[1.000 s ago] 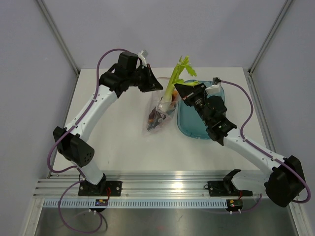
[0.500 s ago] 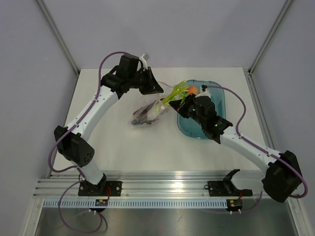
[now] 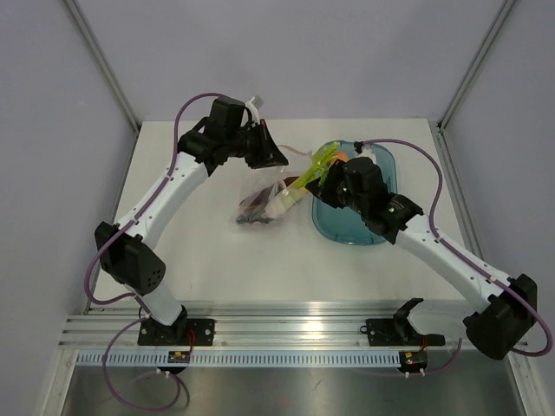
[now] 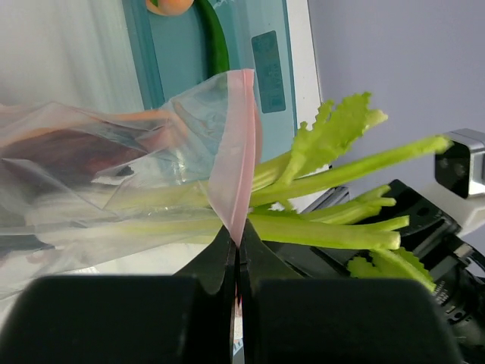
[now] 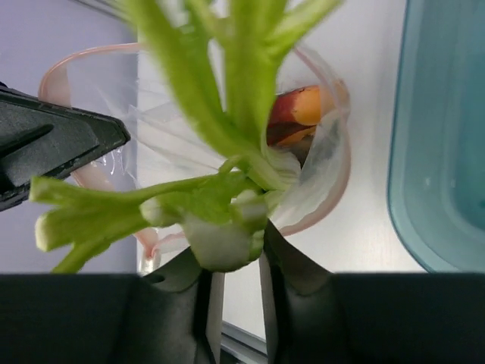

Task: Place the food in the zip-top bag and seal the zipper
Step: Place the fake vegetable in the zipper food storage bag.

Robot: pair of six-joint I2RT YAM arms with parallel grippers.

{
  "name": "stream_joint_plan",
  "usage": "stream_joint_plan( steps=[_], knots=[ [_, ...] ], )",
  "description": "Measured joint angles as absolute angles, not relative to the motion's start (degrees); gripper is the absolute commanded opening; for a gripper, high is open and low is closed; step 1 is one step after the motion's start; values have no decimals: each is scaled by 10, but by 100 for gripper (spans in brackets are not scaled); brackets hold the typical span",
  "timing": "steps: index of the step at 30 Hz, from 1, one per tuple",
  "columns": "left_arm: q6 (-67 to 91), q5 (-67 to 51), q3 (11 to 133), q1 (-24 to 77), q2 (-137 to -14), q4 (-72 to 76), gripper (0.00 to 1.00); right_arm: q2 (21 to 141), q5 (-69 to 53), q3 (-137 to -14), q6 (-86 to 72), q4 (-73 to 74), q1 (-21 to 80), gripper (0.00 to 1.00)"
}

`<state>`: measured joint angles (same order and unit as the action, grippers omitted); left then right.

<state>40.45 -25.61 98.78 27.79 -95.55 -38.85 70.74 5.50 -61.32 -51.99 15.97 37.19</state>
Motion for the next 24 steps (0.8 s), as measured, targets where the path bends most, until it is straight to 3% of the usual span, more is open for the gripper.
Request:
stream_joint_plan(
  steps=[1,4,5,17,24],
  knots=[
    [405,-257,988,278,-953,-388,0,697,63,-618,-512,177,372,47],
    [406,-258,988,278,-942,-389,0,662,91,-642,-488,231,372,68],
    [406,-258,988,277,-937,-389,0,650,100,-649,-480,242,372,71],
    [417,-260,987,271,-915,-385,0,494,177,-537,-521,263,373,65],
    [419,-262,981,271,-915,-380,0,535,170,-524,-539,243,373,69]
  ],
)
